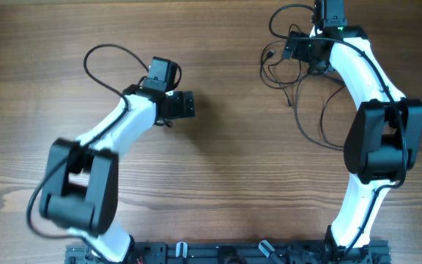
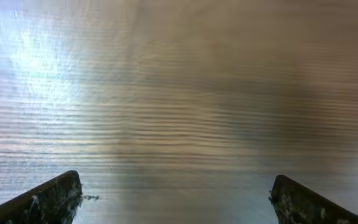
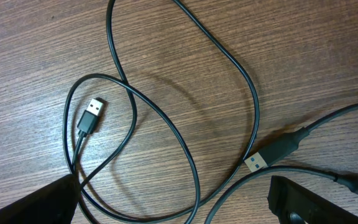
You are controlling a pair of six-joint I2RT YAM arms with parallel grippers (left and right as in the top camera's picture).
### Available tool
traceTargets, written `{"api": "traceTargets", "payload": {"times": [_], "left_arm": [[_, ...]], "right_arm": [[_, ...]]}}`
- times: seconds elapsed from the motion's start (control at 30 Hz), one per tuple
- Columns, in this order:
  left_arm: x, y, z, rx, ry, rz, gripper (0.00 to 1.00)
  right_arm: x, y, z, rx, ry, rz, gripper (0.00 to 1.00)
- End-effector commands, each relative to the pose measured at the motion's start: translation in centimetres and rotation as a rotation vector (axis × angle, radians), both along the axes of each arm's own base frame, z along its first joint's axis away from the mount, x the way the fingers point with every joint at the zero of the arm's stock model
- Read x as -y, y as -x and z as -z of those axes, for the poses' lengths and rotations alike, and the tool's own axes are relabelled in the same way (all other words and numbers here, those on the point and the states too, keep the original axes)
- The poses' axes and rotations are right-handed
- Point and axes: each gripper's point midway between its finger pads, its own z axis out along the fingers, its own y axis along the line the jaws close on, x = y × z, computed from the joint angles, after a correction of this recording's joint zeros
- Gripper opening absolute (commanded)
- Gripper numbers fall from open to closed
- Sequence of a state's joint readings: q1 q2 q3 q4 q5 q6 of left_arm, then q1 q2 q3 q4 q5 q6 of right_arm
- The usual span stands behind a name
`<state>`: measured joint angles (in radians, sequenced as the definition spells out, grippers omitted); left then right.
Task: Untangle cables
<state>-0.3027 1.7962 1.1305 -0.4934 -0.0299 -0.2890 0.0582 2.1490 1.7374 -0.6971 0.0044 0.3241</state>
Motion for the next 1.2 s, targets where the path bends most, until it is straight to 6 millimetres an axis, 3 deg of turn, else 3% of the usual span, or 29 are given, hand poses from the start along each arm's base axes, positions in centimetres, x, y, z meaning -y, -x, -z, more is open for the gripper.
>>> {"api": "traceTargets", "payload": {"times": [0.0, 0.13, 0.3, 0.47, 0.53, 0.9, 1.0, 1.07, 1.17], "left_arm": [[1.5, -0.3, -6.8, 0.174, 0.036, 0.048, 1.00], [1.7, 0.5, -14.3, 0.354, 0.097, 0.058, 1.00], [0.6, 3.4, -24.1, 0.602, 0.180, 0.054, 1.00], [-0.7, 6.8, -30.2, 0.772, 0.234, 0.049, 1.00], [-2.1, 8.0, -31.5, 0.819, 0.209, 0.005, 1.00], [-6.8, 19.9, -23.1, 0.414, 0.060, 0.007, 1.00], [-7.3, 20.8, -21.9, 0.428, 0.069, -0.005, 1.00], [-7.6, 20.4, -21.6, 0.497, 0.087, -0.026, 1.00], [-7.9, 18.6, -22.7, 0.759, 0.161, -0.077, 1.00]], "right_arm": [[-0.2, -0.2, 0.1, 0.003, -0.001, -0.013, 1.00], [-0.2, -0.2, 0.1, 0.003, -0.001, -0.013, 1.00], [-0.2, -0.2, 0.1, 0.003, -0.001, -0.013, 1.00], [-0.2, -0.2, 0.1, 0.003, -0.001, -0.013, 1.00], [-0.2, -0.2, 0.1, 0.003, -0.001, -0.013, 1.00], [-0.2, -0.2, 0.1, 0.003, -0.001, -0.013, 1.00], [-0.2, -0.2, 0.1, 0.003, -0.001, -0.013, 1.00], [-0.2, -0.2, 0.1, 0.003, -0.001, -0.013, 1.00], [-0.2, -0.2, 0.1, 0.003, -0.001, -0.013, 1.00]]}}
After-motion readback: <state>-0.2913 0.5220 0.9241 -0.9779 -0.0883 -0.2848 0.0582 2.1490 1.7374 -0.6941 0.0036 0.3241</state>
